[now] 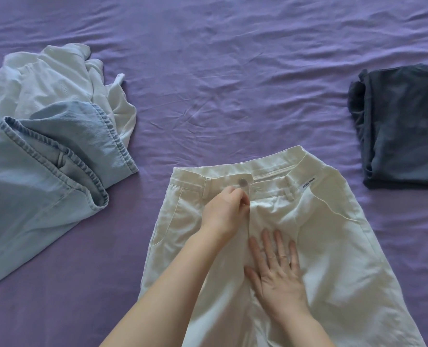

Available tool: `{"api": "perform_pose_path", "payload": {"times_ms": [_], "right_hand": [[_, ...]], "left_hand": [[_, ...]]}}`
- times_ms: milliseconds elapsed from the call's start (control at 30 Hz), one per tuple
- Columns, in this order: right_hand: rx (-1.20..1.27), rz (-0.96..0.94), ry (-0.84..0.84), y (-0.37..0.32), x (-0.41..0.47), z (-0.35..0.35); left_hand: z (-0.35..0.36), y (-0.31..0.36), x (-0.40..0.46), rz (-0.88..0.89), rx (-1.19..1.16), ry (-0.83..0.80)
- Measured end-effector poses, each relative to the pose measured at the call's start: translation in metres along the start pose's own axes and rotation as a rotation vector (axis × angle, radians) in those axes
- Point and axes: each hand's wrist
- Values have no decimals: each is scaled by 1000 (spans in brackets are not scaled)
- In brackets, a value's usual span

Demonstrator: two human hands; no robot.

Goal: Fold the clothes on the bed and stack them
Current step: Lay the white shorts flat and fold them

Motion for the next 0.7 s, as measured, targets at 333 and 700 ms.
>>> {"api": "perform_pose_path", "payload": {"times_ms": [333, 700], "right_hand": [[3, 5, 34, 3, 0, 5], [-32, -19, 68, 1, -1, -3]], "left_hand": [[9, 4, -7, 94, 48, 234], [-9, 11, 18, -88, -65, 149]]}}
Point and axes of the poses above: each hand's wrist, its own x-axis towards the middle knuckle, its own z-axis out of the palm, y = z × x, and after that the axes turned 12 degrees about -z, right-handed
